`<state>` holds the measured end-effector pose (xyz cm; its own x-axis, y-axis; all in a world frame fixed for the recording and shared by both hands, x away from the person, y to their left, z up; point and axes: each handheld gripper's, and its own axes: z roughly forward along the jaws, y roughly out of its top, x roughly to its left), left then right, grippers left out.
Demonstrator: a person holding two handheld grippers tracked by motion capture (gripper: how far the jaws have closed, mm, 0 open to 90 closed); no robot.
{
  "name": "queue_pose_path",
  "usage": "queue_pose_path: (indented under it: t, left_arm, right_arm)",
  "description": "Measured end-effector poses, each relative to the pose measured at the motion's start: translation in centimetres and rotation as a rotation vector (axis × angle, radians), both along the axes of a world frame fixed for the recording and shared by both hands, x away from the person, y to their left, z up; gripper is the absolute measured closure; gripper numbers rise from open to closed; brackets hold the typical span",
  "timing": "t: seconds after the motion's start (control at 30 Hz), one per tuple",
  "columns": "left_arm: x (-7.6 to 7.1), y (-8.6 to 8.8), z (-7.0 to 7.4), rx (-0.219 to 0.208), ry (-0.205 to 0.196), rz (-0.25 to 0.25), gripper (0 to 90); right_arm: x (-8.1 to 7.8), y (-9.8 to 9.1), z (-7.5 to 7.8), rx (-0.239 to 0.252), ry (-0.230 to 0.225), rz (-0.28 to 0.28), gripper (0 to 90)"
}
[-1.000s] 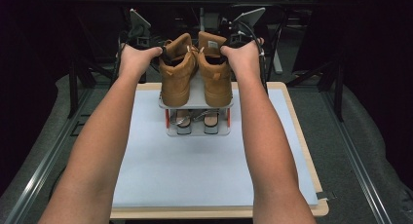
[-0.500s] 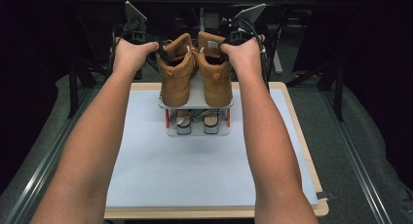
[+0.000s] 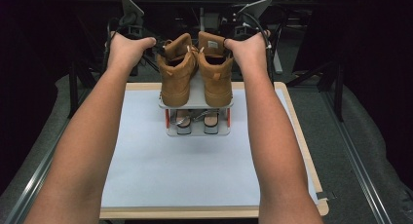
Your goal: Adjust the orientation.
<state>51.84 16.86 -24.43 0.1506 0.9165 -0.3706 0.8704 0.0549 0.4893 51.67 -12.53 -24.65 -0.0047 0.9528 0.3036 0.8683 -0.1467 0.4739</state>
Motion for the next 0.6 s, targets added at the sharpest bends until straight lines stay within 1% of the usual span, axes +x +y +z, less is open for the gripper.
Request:
queue_pose_path:
  t: [0.1, 0.2, 0.23, 0.3, 0.4, 0.47, 0.6]
  left_arm:
    - [-0.4, 0.2, 0.3, 0.01, 0.002, -0.005, 57.2]
    - [-0.7, 0.5, 0.5, 0.012, 0.006, -0.005, 57.2]
    - [-0.8, 0.6, 0.6, 0.018, 0.006, -0.007, 57.2]
    - [-1.1, 0.8, 0.8, 0.023, 0.005, -0.005, 57.3]
    - [-1.5, 1.2, 0.9, 0.036, 0.019, -0.016, 58.8]
    - [-1.7, 1.5, 0.9, 0.045, 0.019, -0.019, 58.8]
    - [-2.3, 2.1, 0.9, 0.046, 0.012, -0.02, 58.5]
  right_arm:
    - [-0.4, 0.0, 0.6, -0.004, -0.007, 0.004, 65.4]
    - [-0.9, 0.1, 1.1, -0.013, -0.009, 0.013, 65.7]
    - [-1.1, 0.0, 1.3, -0.012, -0.004, 0.016, 65.9]
    - [-1.4, -0.1, 1.5, -0.019, -0.006, 0.015, 67.3]
    - [-1.8, -0.5, 1.6, -0.029, -0.007, 0.009, 67.9]
    - [-2.1, -0.8, 1.8, -0.031, -0.008, 0.01, 67.9]
    - [-2.7, -1.5, 2.0, -0.05, -0.003, 0.005, 67.7]
